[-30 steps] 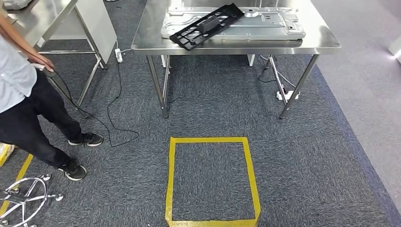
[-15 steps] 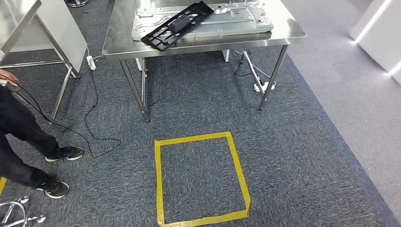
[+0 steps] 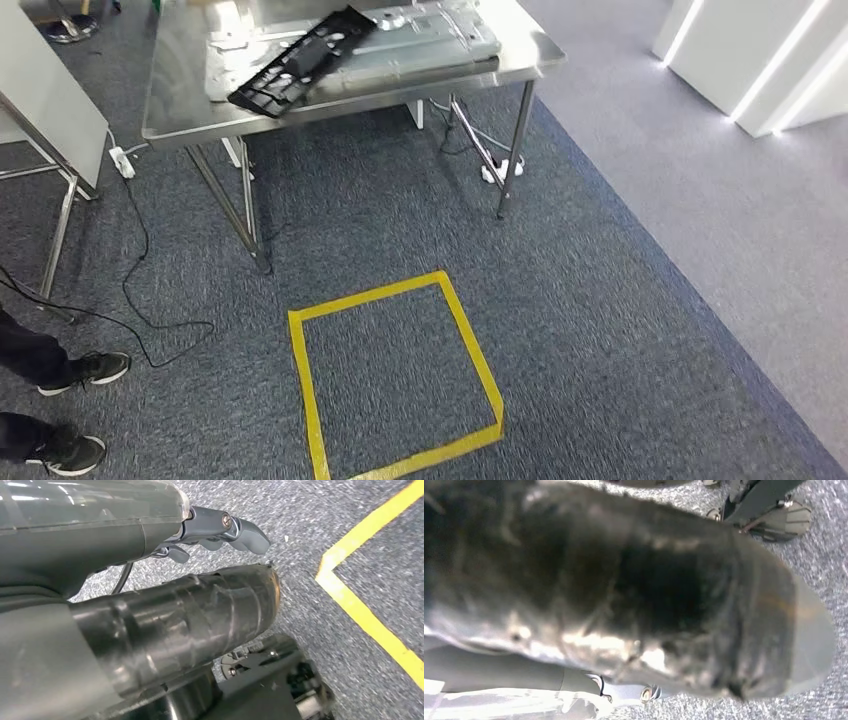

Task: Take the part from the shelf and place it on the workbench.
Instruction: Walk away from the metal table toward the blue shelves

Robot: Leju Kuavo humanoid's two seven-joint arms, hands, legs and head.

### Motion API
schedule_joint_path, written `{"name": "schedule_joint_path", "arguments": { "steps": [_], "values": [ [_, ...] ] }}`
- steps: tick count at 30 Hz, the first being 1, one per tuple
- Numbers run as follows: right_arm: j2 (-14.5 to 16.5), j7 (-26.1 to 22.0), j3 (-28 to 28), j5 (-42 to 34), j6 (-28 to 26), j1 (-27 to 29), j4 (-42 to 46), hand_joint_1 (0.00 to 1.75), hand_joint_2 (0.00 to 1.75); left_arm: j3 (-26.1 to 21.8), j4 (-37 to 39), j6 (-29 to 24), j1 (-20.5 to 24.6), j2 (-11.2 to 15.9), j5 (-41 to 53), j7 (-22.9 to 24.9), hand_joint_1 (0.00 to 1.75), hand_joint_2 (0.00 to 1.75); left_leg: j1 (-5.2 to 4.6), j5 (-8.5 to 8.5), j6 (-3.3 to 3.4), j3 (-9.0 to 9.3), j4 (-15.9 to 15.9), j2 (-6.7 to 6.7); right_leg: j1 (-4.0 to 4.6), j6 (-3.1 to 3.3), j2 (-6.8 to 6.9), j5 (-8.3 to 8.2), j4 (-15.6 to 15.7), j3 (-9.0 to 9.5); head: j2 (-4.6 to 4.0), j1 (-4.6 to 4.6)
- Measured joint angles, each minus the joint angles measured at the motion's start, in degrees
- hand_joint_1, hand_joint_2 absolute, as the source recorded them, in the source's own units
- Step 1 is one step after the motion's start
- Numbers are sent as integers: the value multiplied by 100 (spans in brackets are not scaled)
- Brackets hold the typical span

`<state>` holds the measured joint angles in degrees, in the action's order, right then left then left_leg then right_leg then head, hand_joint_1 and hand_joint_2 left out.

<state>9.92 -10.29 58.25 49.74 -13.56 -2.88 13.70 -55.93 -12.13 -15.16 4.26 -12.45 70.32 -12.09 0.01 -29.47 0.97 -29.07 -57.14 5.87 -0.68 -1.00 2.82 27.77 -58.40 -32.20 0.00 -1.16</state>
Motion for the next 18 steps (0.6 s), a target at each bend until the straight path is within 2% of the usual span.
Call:
{"name": "schedule_joint_path", "arguments": {
  "steps": [1, 3, 5, 6, 7, 8, 9, 10, 12, 13, 14, 16, 17, 18],
  "values": [
    [1, 1, 0, 7, 4, 5, 0, 0, 0, -1, 0, -3, 8, 1, -1, 1, 0, 0, 9, -15, -36, 14, -5, 12, -9, 36, -53, -9, 6, -2, 0, 1],
    [2, 3, 0, 17, 14, 11, 0, 0, 0, -3, 0, -8, 13, 1, -1, 1, 0, 0, 35, -188, -103, -37, -204, -167, -31, 109, -156, -45, 32, -9, 0, 2],
    [3, 7, 0, 27, 18, 3, 0, 0, 0, -8, 0, -10, -1, 1, -1, 2, 0, 0, 52, -581, -137, -305, -831, -435, -32, 156, -258, -72, 41, -30, 0, 4],
    [4, 8, 0, 33, 18, 2, 0, 0, 0, -11, 0, -10, -12, 1, -1, 4, 0, 0, 54, -768, -141, -489, -1231, -495, -22, 168, -318, -78, 37, -46, 0, 4],
    [4, 11, 0, 38, 18, 4, 0, 0, 0, -16, 0, -12, -22, 1, -1, 7, 0, 0, 54, -867, -139, -636, -1543, -518, -12, 174, -385, -82, 31, -58, 0, 4],
    [5, 13, 0, 43, 17, 9, 0, 0, 0, -19, 0, -15, -30, 2, -1, 9, 0, 0, 54, -847, -132, -705, -1673, -530, -6, 177, -458, -83, 20, -66, 0, 5],
    [5, 16, 0, 48, 16, 14, 0, 0, 0, -22, 0, -18, -34, 2, -2, 10, 0, 0, 54, -712, -119, -670, -1577, -542, -3, 176, -536, -82, 8, -69, 0, 5],
    [6, 18, 0, 53, 15, 17, 0, 0, 0, -23, 0, -22, -35, 2, -2, 11, 0, 0, 55, -491, -100, -537, -1265, -580, -2, 174, -615, -81, -6, -68, 0, 5],
    [19, 20, 0, 61, 14, 12, -2, 0, 0, -30, 0, -27, -39, 5, -3, 11, 0, 0, 61, -122, -48, -219, -486, -833, -2, 153, -759, -81, -38, -85, 0, 3],
    [27, 22, 0, 64, 13, 5, -3, 0, 0, -34, 0, -30, -41, 6, -3, 11, 0, 0, 62, -35, -25, -126, -234, -944, -4, 127, -822, -89, -49, -106, 0, 3],
    [34, 27, 0, 65, 11, 4, -4, 0, 0, -38, 0, -34, -36, 9, -3, 11, 0, 0, 57, -20, -5, -91, -121, -1016, -10, 94, -880, -102, -51, -131, 0, 3],
    [42, 42, 0, 70, 4, 20, -4, 0, 0, -42, 0, -44, -22, 8, -7, 14, 0, 0, 54, 2, 44, -76, -75, -936, -23, 11, -988, -136, -36, -163, 0, 3],
    [45, 49, 0, 76, 1, 36, -4, 0, 0, -44, 0, -49, -15, 8, -11, 15, 0, 0, 59, 29, 79, -57, -39, -869, -21, -17, -949, -129, -53, -178, 0, 3],
    [49, 56, 0, 82, -3, 47, -4, 0, 0, -47, 0, -55, -12, 5, -15, 15, 0, 0, 68, 60, 119, -39, 3, -799, -11, -36, -833, -68, -140, -220, 0, -4]
  ]
}}
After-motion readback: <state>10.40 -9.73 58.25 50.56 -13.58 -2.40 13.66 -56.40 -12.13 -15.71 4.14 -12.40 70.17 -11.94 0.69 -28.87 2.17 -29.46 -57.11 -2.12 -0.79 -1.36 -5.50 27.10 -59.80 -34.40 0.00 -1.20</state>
